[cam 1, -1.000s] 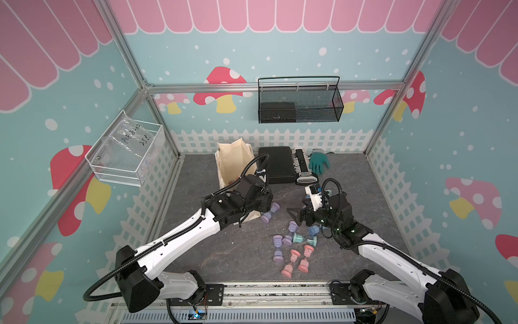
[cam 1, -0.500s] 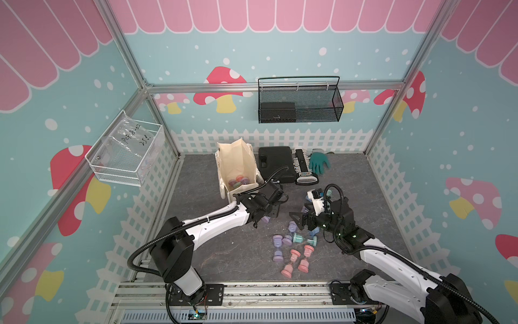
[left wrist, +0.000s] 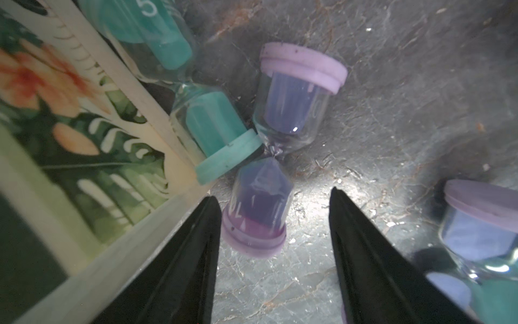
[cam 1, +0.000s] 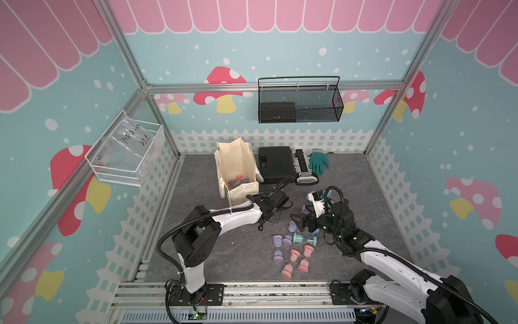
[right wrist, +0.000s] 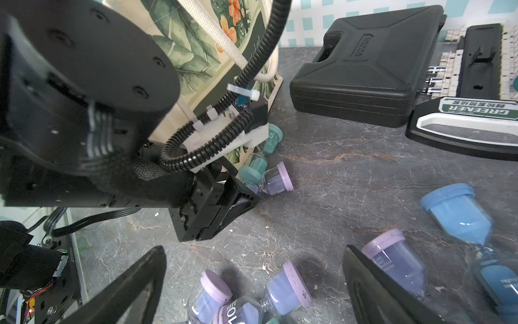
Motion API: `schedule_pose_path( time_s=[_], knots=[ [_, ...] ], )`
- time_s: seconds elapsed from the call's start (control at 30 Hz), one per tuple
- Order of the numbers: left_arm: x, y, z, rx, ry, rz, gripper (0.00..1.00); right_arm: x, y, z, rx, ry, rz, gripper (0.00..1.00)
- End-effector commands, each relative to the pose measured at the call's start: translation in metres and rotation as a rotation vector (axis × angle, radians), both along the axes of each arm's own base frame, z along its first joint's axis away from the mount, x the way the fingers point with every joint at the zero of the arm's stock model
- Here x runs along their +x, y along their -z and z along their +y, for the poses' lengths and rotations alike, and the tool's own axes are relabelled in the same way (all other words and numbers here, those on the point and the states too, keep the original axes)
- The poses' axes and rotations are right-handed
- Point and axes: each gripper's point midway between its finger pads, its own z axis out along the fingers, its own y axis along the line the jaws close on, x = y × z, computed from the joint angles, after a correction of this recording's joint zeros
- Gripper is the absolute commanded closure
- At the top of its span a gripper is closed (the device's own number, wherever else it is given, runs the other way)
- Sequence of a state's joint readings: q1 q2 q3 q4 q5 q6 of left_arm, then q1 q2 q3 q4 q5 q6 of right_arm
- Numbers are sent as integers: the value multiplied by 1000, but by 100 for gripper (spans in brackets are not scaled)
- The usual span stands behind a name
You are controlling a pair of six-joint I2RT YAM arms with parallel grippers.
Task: Put the hourglass into the canvas bag
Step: Pick up the hourglass from the center of the board.
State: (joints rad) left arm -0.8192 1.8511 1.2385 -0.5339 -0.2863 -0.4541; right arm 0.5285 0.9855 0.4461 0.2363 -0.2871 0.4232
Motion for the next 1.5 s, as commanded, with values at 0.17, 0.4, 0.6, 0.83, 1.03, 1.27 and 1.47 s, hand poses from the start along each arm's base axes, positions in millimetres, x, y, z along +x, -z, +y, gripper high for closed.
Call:
schedule_pose_path(
  time_s=[0.17,0.4,0.6,0.83,1.03,1.27,1.47],
  knots=[
    [5,21,0,-11,-53,30,40,3,-3,-4,7,16,-21,1],
    [-4,33,-5,-52,-69,87,41,4,-5,-5,9,23,-26,0],
    [-15,44,-1,-45,-78,121,43,5,-2,-6,0,24,-22,0],
    [-20,54,-2,-52,-78,141,45,6,-2,-6,-1,28,-22,0],
    [-20,54,-8,-71,-69,148,53,7,-5,-7,2,30,-28,0],
    [-19,43,-12,-96,-63,134,59,8,-8,-6,4,27,-34,1],
    [-20,26,-16,-141,-57,122,63,10,-13,-5,13,26,-43,1]
  ],
)
